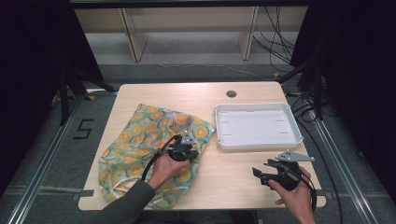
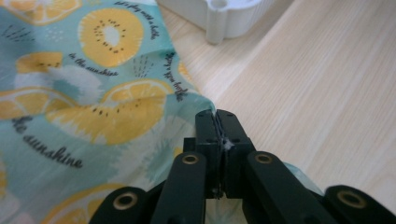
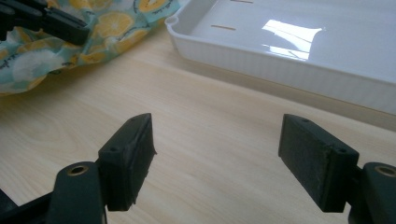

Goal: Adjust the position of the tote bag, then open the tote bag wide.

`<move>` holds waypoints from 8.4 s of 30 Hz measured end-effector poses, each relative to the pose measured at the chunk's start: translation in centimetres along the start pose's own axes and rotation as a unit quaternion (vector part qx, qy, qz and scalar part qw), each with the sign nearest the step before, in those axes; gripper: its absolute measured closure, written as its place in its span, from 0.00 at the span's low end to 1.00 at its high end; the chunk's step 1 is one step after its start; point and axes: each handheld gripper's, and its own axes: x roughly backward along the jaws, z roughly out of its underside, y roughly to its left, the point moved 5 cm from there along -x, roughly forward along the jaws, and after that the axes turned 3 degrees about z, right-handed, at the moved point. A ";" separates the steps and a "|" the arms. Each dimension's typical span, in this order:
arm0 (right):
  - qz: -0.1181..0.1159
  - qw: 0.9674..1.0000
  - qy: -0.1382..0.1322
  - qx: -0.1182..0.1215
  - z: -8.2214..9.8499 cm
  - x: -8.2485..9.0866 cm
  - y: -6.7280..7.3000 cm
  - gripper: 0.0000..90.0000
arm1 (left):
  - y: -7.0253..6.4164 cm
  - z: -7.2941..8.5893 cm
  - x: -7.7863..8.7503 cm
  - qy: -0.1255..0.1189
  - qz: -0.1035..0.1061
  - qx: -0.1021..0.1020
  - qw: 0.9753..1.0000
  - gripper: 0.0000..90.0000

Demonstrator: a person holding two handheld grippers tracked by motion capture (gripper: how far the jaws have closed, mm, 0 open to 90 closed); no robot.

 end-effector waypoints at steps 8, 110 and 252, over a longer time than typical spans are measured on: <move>-0.015 1.000 -0.002 0.010 -0.1 -0.3 0.7 0.29 | 0.3 0.1 5.3 -0.020 0.003 -0.005 1.000 0.55; -0.199 0.871 0.071 0.444 0.4 -5.4 16.7 0.98 | 5.9 13.8 18.1 -0.043 -0.041 0.072 0.996 0.31; -0.144 0.928 0.065 0.336 -6.5 -10.8 13.9 1.00 | 3.0 10.2 16.6 0.011 -0.058 -0.069 0.996 0.27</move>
